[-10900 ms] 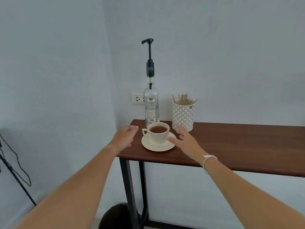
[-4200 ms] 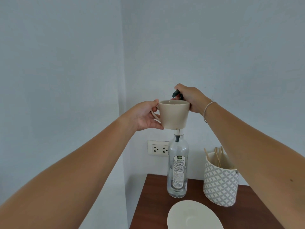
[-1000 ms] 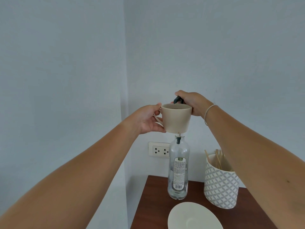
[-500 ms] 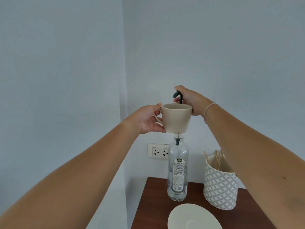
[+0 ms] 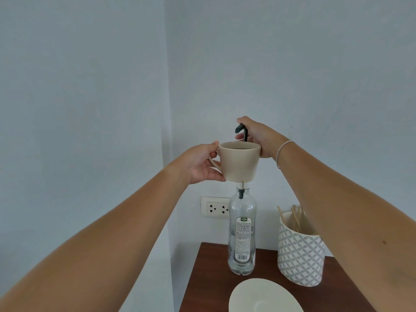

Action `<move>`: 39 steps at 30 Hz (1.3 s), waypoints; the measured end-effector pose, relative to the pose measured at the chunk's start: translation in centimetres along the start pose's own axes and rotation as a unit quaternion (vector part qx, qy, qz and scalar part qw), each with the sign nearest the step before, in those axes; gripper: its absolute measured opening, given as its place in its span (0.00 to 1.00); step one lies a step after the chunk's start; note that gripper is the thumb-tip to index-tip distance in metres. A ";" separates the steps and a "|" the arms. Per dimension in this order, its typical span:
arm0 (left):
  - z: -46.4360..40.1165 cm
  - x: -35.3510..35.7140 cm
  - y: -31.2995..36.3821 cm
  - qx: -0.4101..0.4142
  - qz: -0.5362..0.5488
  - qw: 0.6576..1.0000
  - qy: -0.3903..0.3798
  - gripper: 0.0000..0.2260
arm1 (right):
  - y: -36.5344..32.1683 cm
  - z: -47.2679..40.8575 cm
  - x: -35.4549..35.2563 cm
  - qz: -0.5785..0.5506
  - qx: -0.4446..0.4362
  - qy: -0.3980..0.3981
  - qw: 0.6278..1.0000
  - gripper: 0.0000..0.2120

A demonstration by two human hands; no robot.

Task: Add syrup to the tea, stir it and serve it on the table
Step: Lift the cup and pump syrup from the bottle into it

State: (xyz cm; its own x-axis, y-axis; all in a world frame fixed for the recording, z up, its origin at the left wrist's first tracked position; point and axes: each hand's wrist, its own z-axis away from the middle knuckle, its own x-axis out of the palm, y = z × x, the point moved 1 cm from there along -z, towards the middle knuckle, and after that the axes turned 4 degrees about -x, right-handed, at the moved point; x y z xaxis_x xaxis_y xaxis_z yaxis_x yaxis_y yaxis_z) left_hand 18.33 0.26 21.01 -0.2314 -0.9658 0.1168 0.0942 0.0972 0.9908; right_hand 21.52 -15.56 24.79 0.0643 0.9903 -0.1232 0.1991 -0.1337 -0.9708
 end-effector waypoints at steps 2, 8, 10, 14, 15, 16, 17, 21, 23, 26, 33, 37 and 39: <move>0.0 0.1 0.0 0.002 0.001 1.000 0.001 0.16 | -0.1 0.1 0.0 -0.004 0.000 0.000 1.000 0.17; 0.1 0.1 0.1 0.002 0.010 1.000 -0.001 0.16 | -0.3 0.1 0.0 -0.012 -0.001 -0.002 1.000 0.17; 0.0 0.1 0.0 0.002 0.008 1.000 0.001 0.16 | -0.1 -0.1 -0.1 -0.009 0.000 -0.002 1.000 0.17; -0.2 0.0 -0.2 0.002 0.011 1.000 0.003 0.16 | 0.3 -0.4 -0.1 -0.026 0.006 -0.004 1.000 0.16; -0.2 0.1 -0.3 0.002 0.014 1.000 0.003 0.16 | 0.4 -0.3 -0.1 -0.034 0.008 -0.003 0.999 0.16; -0.3 0.1 -0.3 0.003 0.016 1.000 0.004 0.16 | 0.5 -0.3 -0.1 -0.040 0.007 0.000 0.999 0.15; -0.3 0.1 -0.4 0.004 0.016 1.000 0.005 0.16 | 0.5 -0.3 -0.1 -0.044 0.005 0.003 0.999 0.15; -0.5 0.3 -0.7 0.007 0.017 1.000 0.004 0.15 | 0.8 -0.4 -0.2 -0.064 0.006 -0.002 0.998 0.15; -0.7 0.2 -0.7 0.007 0.018 1.000 0.003 0.15 | 0.9 -0.6 -0.3 -0.080 0.009 -0.009 0.997 0.15; -0.7 0.3 -0.7 0.009 0.018 1.000 0.005 0.15 | 1.3 -1.1 -0.4 -0.080 0.002 -0.012 0.997 0.15; -0.7 0.3 -0.7 0.008 0.007 1.000 0.012 0.16 | 1.6 -1.6 -0.5 -0.044 -0.001 0.001 0.999 0.12; -0.5 0.3 -0.7 0.010 0.007 1.000 0.009 0.16 | 1.6 -1.5 -0.4 -0.031 -0.001 0.005 1.000 0.13; -0.4 0.2 -0.7 0.011 0.004 1.000 0.010 0.16 | 1.6 -1.6 -0.4 -0.032 -0.003 0.005 0.999 0.14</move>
State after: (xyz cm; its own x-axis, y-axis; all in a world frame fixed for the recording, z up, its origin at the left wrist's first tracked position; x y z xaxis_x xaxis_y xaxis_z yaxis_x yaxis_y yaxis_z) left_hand 18.61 -0.14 20.33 -0.2119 -0.9694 0.1236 0.0754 0.1099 0.9911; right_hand 23.33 -16.22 23.64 0.0614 0.9963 -0.0595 0.2082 -0.0711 -0.9755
